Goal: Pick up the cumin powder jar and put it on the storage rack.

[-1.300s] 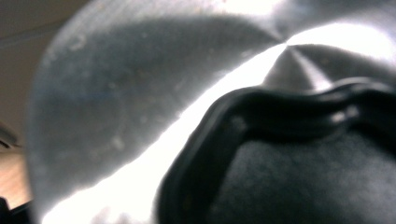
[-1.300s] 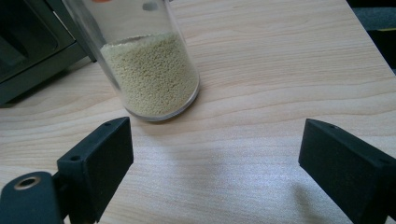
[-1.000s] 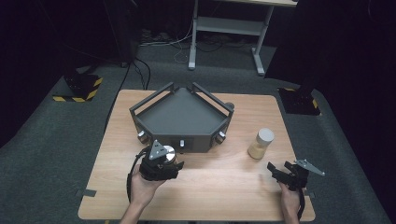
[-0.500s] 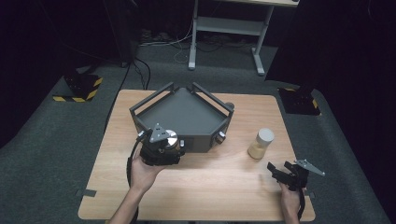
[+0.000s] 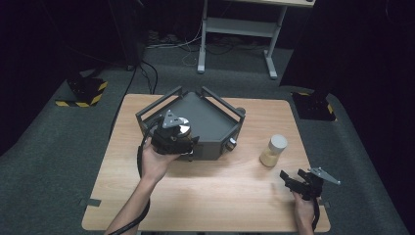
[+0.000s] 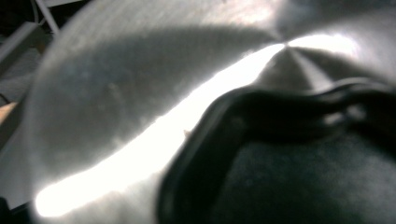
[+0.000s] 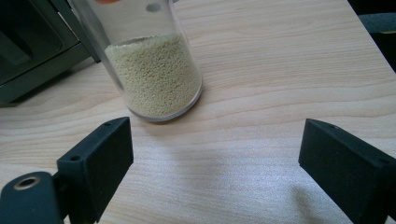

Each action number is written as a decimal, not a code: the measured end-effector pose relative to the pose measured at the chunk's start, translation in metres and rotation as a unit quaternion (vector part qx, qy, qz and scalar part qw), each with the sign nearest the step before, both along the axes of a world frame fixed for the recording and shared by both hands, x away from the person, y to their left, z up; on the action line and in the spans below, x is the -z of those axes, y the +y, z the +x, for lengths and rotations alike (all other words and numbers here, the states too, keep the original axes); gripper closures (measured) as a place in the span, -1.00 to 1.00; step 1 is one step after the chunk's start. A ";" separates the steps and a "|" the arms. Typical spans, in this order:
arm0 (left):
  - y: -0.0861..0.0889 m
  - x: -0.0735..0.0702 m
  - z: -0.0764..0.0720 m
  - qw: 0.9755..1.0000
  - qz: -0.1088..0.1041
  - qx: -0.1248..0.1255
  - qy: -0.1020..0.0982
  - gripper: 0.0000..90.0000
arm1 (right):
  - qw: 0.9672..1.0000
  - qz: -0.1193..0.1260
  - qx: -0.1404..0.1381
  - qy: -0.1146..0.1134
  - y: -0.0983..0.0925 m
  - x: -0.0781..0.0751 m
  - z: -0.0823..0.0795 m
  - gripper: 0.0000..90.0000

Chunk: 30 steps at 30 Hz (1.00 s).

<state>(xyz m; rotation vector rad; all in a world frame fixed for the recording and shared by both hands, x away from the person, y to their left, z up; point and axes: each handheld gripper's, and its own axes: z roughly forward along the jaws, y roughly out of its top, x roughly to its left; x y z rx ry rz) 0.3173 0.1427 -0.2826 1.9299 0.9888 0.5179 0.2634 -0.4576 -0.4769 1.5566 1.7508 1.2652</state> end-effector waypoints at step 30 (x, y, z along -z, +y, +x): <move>-0.033 0.030 0.067 0.995 0.006 -0.102 0.021 -0.29 | 1.000 0.004 -0.003 -0.005 -0.002 0.001 -0.001 -0.80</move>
